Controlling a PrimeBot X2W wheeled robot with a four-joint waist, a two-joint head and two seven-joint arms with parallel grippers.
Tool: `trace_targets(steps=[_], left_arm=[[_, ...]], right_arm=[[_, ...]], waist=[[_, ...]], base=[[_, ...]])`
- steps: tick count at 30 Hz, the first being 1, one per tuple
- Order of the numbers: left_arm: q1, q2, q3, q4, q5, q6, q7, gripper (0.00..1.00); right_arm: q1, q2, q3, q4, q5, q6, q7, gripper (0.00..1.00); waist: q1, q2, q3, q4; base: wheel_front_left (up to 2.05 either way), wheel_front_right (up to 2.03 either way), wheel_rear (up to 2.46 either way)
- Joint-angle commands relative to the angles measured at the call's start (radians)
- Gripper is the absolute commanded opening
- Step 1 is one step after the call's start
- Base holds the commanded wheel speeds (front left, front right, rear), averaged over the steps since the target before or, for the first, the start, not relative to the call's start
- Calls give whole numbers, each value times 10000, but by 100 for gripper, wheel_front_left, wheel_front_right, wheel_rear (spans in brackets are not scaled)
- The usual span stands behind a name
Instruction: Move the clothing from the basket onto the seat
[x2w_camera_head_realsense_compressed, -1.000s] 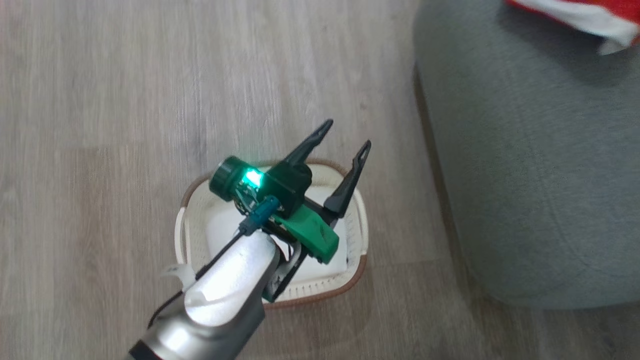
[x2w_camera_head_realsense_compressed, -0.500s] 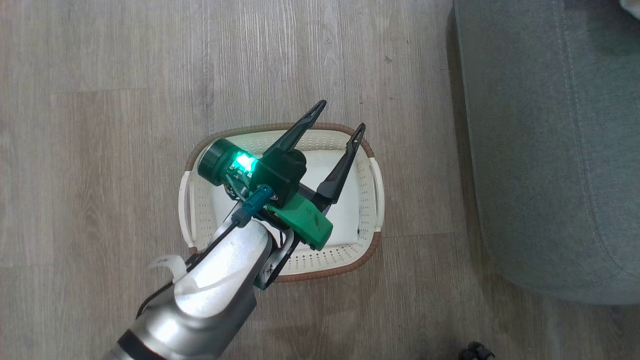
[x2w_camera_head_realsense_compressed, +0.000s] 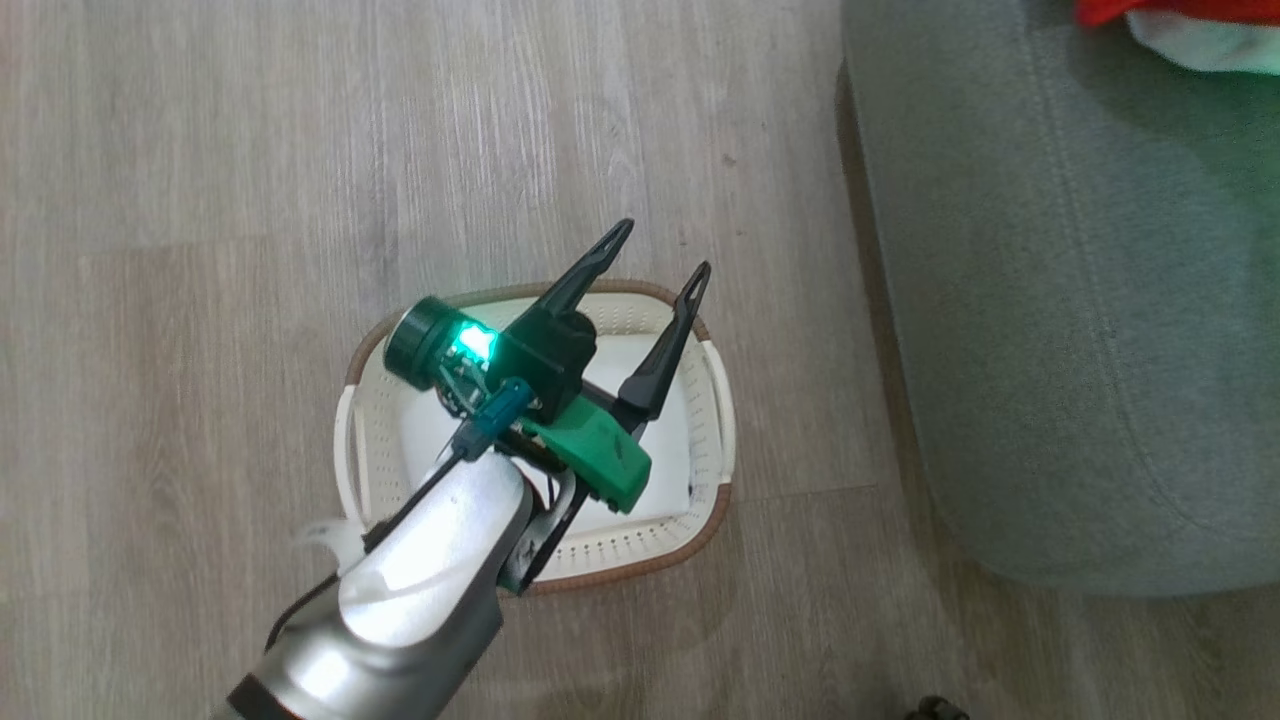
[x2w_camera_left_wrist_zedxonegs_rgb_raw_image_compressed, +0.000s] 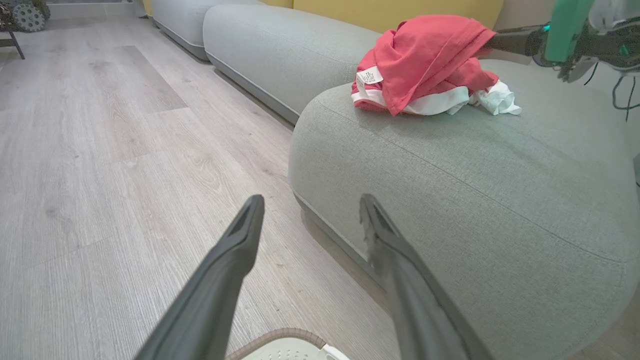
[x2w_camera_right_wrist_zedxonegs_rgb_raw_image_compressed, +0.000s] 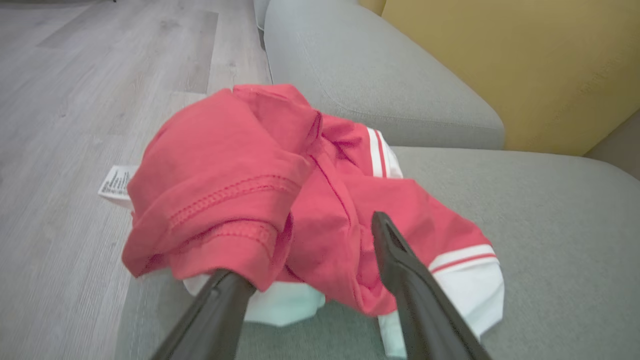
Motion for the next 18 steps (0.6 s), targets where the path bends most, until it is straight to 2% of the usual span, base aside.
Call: trace_targets(steps=[1,10,18], left_arm=[[100,120,249,-279,-80,129,-32,100],[472,117,422,-262,-457,186,-134,100],[778,49,502,-140,-704,199,-207,100]], right_arm=[[444,-32,236,-413,-3,-4,-102,100],[1634,-61,708,-1096,725,-4,-102,100],[2220,-205,1218,-1425,1239,-4,-102,100]], waist=[[-1,-1,-201,-180],[-1,-1,-1023,-790],[-1,-1,-1699,-1054]], base=[[0,0,0],[0,0,0],[0,0,0]])
